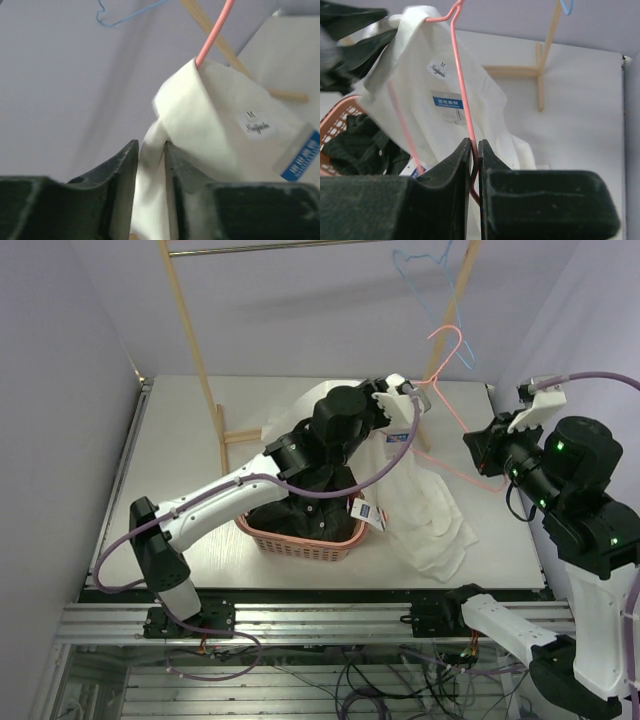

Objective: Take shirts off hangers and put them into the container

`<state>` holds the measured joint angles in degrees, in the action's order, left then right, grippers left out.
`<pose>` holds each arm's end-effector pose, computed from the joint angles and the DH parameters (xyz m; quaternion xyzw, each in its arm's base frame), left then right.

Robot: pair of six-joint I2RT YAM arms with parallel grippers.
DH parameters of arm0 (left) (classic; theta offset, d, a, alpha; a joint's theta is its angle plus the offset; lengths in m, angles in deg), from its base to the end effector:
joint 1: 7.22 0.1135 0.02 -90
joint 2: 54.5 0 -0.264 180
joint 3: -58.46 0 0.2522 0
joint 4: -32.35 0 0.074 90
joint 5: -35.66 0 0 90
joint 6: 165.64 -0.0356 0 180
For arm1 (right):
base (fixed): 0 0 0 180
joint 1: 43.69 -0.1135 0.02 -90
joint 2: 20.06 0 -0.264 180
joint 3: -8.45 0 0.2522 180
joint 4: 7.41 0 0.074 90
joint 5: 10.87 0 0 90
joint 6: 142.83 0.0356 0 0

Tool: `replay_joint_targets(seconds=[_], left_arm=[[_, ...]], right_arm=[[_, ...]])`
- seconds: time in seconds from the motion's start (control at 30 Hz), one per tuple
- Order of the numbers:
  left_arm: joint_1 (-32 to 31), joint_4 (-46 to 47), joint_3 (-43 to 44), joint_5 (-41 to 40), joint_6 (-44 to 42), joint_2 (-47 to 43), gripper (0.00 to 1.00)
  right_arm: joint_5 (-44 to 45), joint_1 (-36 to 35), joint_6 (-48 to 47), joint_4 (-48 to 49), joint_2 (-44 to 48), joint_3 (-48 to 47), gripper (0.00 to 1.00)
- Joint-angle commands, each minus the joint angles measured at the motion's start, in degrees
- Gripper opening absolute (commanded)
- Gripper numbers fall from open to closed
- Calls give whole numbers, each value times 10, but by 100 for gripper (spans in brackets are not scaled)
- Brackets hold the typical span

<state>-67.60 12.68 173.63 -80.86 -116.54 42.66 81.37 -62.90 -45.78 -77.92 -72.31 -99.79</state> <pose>0.2108 -0.3386 0.4504 0.4384 0.5663 0.0474 0.6963 0.1001 0.0334 0.5038 -0.0718 0.7875 0.1240 0.5995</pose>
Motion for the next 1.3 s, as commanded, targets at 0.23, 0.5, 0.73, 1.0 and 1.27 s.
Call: replay_joint_targets(seconds=[0.23, 0.5, 0.73, 1.0, 1.27], left_arm=[[-9, 107, -54, -43, 115, -95, 52], [-9, 81, -192, -104, 177, -249, 48], [-9, 42, -379, -154, 271, -447, 45], [-8, -15, -496, -187, 360, -608, 42], [-8, -47, -531, -204, 368, -663, 39]], right_arm=[[58, 0, -8, 35, -64, -46, 0], [29, -1, -9, 10, -68, -82, 0], [-9, 0, -17, 62, -71, -90, 0], [-14, 0, -1, 317, -76, 14, 0], [-1, -1, -3, 438, -162, -6, 0]])
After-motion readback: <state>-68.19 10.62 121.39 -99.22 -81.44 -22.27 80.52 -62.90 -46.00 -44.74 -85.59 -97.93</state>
